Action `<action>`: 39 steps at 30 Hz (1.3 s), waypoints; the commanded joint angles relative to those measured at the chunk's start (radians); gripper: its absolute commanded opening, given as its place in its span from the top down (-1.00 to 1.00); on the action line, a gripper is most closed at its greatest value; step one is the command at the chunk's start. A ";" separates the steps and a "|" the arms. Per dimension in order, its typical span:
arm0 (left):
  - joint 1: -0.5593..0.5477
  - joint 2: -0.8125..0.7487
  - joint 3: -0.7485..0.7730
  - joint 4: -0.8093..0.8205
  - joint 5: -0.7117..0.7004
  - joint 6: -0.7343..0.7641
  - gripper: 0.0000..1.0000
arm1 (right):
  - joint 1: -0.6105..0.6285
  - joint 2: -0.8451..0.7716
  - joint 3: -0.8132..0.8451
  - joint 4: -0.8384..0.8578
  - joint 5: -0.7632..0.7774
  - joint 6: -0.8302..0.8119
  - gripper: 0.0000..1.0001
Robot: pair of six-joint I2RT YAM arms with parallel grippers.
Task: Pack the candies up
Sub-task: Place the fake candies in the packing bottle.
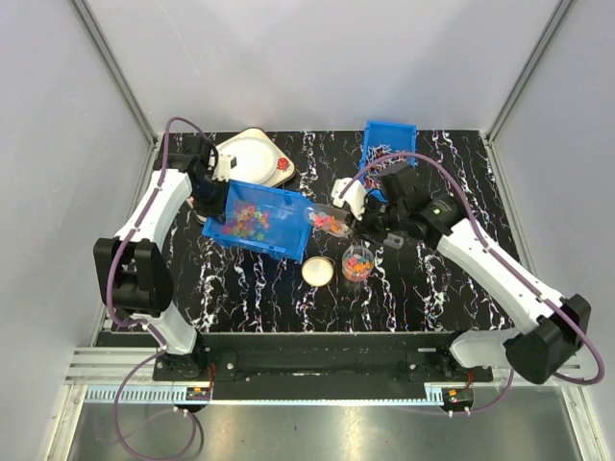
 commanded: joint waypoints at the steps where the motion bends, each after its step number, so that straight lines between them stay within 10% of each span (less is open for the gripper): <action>1: 0.020 0.008 0.075 0.028 0.079 0.051 1.00 | -0.029 -0.091 -0.051 0.033 -0.028 -0.003 1.00; 39: 0.030 0.034 -0.072 0.219 0.102 -0.014 1.00 | -0.083 -0.206 -0.219 -0.252 0.201 -0.164 1.00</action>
